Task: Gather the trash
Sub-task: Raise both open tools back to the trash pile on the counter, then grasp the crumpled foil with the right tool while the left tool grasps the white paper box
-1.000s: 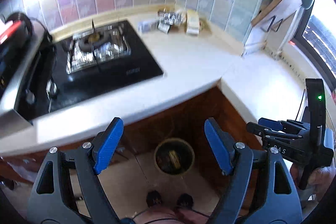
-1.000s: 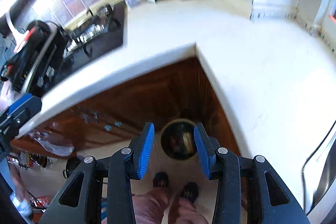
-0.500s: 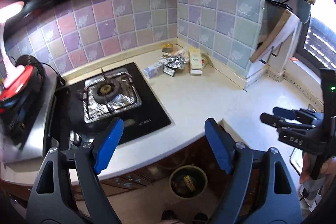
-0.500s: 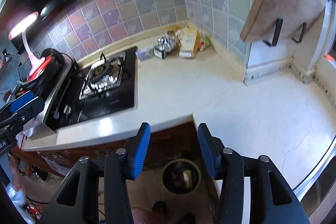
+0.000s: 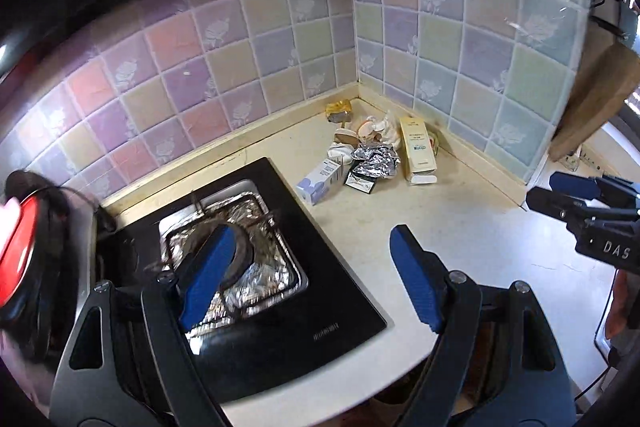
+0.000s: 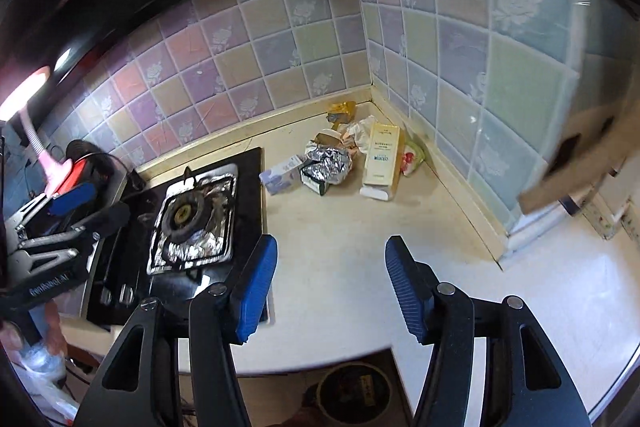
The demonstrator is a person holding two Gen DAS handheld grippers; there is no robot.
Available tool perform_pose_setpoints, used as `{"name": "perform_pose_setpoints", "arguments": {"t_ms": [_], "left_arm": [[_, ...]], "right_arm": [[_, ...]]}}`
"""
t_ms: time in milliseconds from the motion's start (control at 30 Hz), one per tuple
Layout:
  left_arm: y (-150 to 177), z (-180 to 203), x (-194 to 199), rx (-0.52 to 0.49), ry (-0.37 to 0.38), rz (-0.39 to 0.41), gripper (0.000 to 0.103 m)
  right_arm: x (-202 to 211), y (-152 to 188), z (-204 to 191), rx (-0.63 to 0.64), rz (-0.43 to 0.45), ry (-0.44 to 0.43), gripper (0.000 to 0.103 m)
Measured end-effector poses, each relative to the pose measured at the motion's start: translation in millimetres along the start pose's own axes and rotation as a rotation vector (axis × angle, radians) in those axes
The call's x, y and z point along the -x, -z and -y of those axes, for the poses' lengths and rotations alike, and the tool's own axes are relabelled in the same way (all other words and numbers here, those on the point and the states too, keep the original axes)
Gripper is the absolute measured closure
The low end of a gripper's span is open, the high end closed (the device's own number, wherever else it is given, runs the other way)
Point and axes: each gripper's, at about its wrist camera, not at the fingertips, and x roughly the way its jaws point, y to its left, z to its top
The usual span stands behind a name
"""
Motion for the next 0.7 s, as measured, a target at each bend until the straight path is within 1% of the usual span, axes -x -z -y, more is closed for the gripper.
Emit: {"name": "perform_pose_setpoints", "arguments": {"t_ms": [100,167,267,333,367,433,467,533,700], "left_arm": [[-16,-8,-60,-0.030,0.041,-0.055,0.025],[-26,-12,-103,-0.047,0.068,-0.098,0.025],[-37,-20,-171,-0.055,0.114,-0.165,0.025],[-41,-23,-210,-0.054,0.139,-0.201,0.025],[-42,-26,-228,-0.051,0.151,-0.217,0.025],[-45,-29,-256,-0.045,0.164,-0.235,0.025],[-47,-32,-275,-0.036,0.172,-0.251,0.025],[-47,-36,-299,-0.020,0.188,-0.270,0.025],[-49,-29,-341,-0.009,0.202,-0.309,0.025]], "right_arm": [[-50,-33,-3,-0.044,-0.030,0.010,0.046],[-83,-52,-1,-0.086,-0.046,-0.015,0.046],[-135,-71,4,-0.155,-0.079,-0.047,0.046],[-173,-81,5,-0.199,-0.122,-0.045,0.046],[-186,-82,6,-0.214,-0.136,-0.044,0.046],[-223,-90,9,-0.258,-0.176,-0.036,0.046],[-235,-88,12,-0.275,-0.189,-0.036,0.046],[-267,-91,17,-0.322,-0.224,-0.044,0.046],[-324,-88,25,-0.412,-0.271,-0.061,0.046]]}}
